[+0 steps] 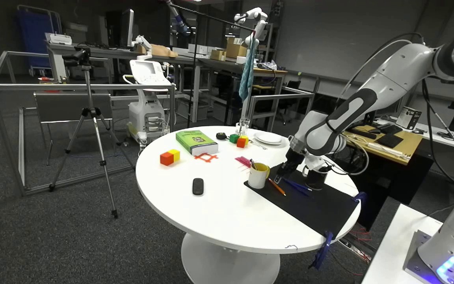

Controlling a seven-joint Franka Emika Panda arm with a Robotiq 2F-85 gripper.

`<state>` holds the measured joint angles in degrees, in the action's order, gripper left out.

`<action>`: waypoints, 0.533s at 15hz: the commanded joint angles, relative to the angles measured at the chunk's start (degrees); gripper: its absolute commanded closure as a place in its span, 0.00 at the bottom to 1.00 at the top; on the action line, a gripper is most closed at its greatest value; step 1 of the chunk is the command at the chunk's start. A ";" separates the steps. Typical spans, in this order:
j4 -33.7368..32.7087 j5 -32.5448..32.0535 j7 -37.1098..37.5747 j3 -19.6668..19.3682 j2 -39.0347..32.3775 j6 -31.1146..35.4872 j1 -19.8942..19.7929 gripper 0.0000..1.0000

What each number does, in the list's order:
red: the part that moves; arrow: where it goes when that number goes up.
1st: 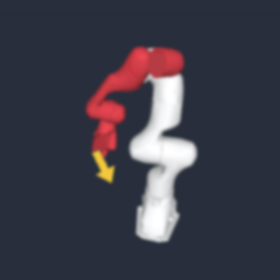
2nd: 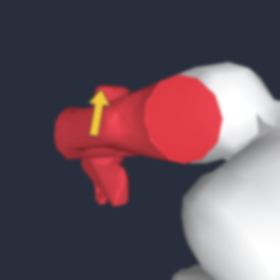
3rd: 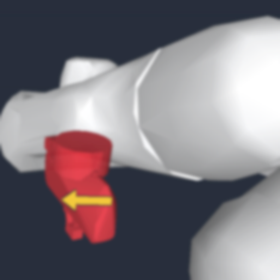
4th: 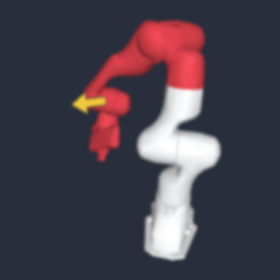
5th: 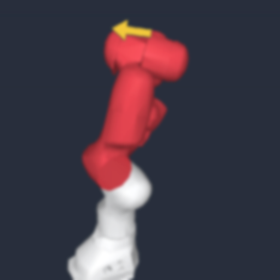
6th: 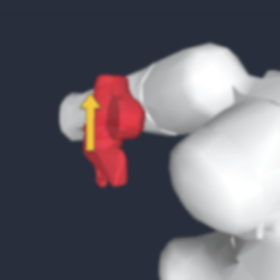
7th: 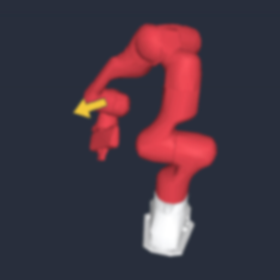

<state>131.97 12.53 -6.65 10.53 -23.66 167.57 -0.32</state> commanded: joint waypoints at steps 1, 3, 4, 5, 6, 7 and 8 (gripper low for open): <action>-2.41 -2.79 5.37 -2.72 -0.09 -0.17 2.90 0.00; -3.78 -3.97 9.94 -5.39 0.09 -1.91 5.29 0.00; -4.51 -4.57 11.89 -6.54 -0.09 -2.19 6.28 0.00; -5.42 -5.69 14.11 -8.15 -0.32 -3.02 7.67 0.00; -6.09 -6.45 15.62 -9.18 -0.66 -3.26 8.42 0.00; -6.45 -7.28 17.12 -10.21 -0.52 -3.86 9.24 0.00; -6.89 -7.87 18.17 -10.82 -0.75 -4.24 9.73 0.00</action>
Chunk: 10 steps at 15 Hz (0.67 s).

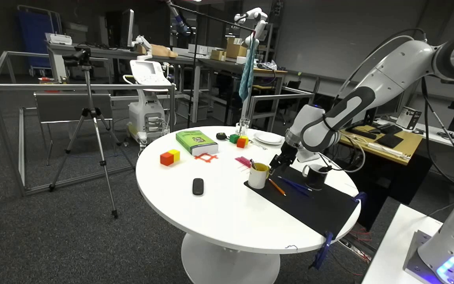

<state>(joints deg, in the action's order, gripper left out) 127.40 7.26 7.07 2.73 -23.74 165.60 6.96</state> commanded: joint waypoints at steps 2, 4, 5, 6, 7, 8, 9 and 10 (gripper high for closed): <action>-2.63 -3.94 6.28 -4.30 -0.60 -3.64 3.52 0.00; -2.63 -4.90 7.18 -4.85 -0.61 -4.36 3.88 0.00; -2.50 -5.09 7.34 -4.94 -0.57 -4.70 3.94 0.00; -2.24 -5.13 6.98 -4.76 -0.47 -4.72 3.71 0.00; -2.04 -5.25 6.76 -4.66 -0.47 -4.68 3.61 0.00; -1.74 -5.21 6.56 -4.49 -0.41 -4.34 3.48 0.00; -1.30 -5.09 6.17 -4.26 -0.34 -3.59 3.24 0.00; -0.85 -5.02 5.76 -4.08 -0.32 -2.45 3.03 0.00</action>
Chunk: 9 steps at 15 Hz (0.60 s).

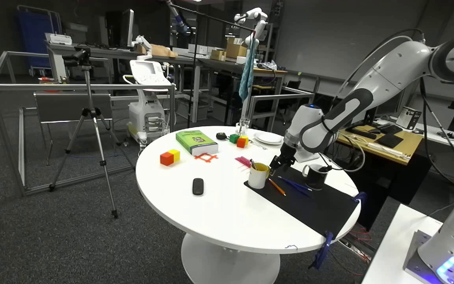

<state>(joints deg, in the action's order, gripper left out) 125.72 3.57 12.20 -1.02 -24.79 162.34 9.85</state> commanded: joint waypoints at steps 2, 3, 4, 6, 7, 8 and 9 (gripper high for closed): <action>2.09 -1.23 -0.40 0.02 1.06 2.55 -0.41 0.00; 2.65 -1.27 -0.65 0.00 1.31 2.88 -0.48 0.00; 3.47 -1.16 -0.77 0.03 1.72 3.57 -0.59 0.00; 5.00 -0.84 -1.40 0.40 2.34 5.47 -0.97 0.00; 5.74 -0.83 -1.58 0.40 2.56 6.38 -1.01 0.00; 6.69 -0.73 -1.68 0.41 2.93 7.63 -1.06 0.00; 7.36 -0.79 -1.70 0.26 3.17 8.29 -1.02 0.00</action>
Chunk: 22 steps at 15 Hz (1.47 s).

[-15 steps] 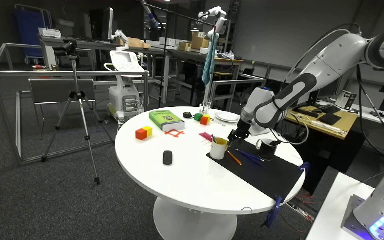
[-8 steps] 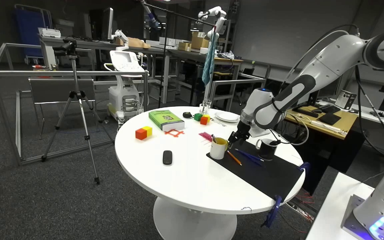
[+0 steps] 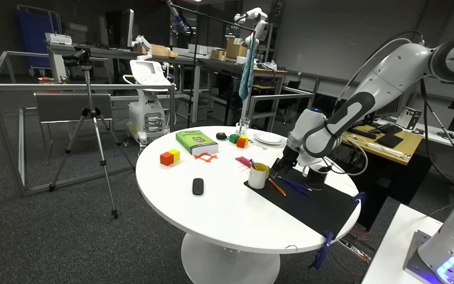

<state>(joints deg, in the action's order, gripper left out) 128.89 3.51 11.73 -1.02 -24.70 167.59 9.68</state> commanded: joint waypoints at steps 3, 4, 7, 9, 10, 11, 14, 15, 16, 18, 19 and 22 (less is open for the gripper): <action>6.00 -0.78 -1.05 -0.20 3.50 5.72 -0.64 0.00; 6.59 -1.08 -0.62 -0.94 3.57 6.55 -0.06 0.00; 8.46 -1.30 -1.08 -1.84 3.42 11.41 0.37 0.00; 9.69 -1.12 -1.71 -2.19 3.26 14.18 0.44 0.00; 10.18 -0.83 -2.04 -1.96 3.14 15.18 0.23 0.00; 10.58 -0.57 -2.48 -1.44 3.16 15.43 -0.19 0.00; 11.00 -0.26 -2.66 -1.45 2.74 15.77 0.03 0.00; 11.05 -0.27 -2.60 -1.61 2.56 15.96 0.21 0.00; 11.13 -0.30 -2.65 -1.58 2.35 16.40 0.23 0.00; 11.26 -0.28 -2.55 -1.88 2.01 17.10 0.68 0.00; 11.38 -0.22 -2.57 -1.80 1.86 17.55 0.72 0.00; 11.65 0.20 -2.38 -1.52 1.20 18.54 0.81 0.00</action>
<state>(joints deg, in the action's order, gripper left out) 138.32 3.32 10.40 -2.32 -24.30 183.13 9.91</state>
